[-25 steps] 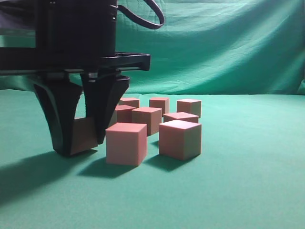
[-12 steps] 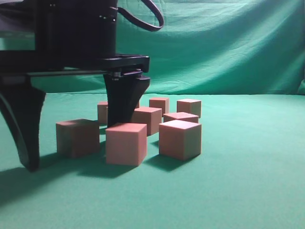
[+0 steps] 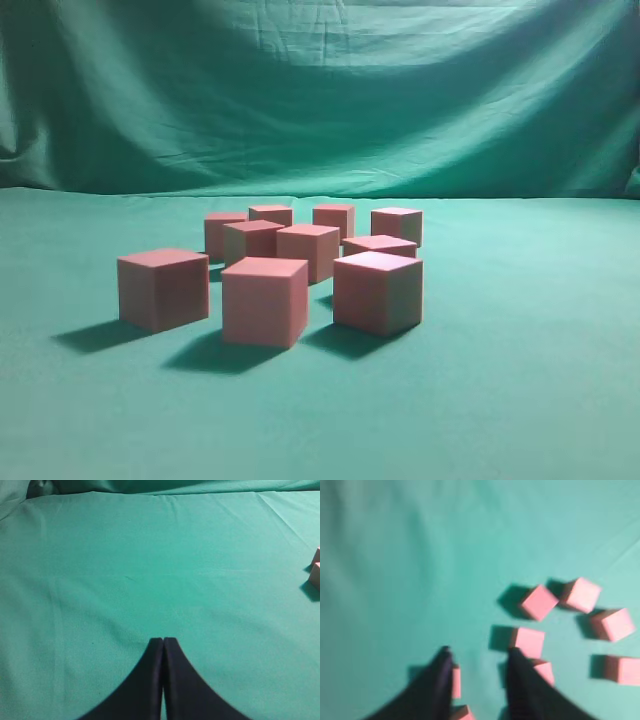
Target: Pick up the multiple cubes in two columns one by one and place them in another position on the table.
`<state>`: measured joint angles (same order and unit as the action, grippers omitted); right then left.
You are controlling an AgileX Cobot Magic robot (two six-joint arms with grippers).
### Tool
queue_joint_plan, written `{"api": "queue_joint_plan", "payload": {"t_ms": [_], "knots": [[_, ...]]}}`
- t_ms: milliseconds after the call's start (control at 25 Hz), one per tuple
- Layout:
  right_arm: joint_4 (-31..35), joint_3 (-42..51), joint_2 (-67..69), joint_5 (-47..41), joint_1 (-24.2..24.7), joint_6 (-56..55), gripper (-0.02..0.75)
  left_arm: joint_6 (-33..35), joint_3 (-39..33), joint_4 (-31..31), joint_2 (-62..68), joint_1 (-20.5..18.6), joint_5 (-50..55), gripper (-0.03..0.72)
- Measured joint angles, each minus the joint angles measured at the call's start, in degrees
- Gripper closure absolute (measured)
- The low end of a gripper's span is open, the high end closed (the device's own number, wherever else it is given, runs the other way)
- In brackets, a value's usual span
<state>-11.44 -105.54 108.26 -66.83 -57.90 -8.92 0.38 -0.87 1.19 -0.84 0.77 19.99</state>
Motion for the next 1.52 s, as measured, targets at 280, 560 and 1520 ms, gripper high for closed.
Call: {"api": "queue_joint_plan", "payload": {"t_ms": [280, 560, 1520], "knots": [[0.01, -10.06, -9.63, -2.76, 0.0, -1.22, 0.738, 0.0, 0.0, 0.0, 0.0, 0.0, 0.0, 0.688], [4.84, -11.29, -22.81, -5.09, 0.0, -1.12, 0.738, 0.0, 0.0, 0.0, 0.0, 0.0, 0.0, 0.688], [6.28, 29.92, -75.42, 2.2, 2.35, 7.47, 0.738, 0.0, 0.0, 0.0, 0.0, 0.0, 0.0, 0.688]]}}
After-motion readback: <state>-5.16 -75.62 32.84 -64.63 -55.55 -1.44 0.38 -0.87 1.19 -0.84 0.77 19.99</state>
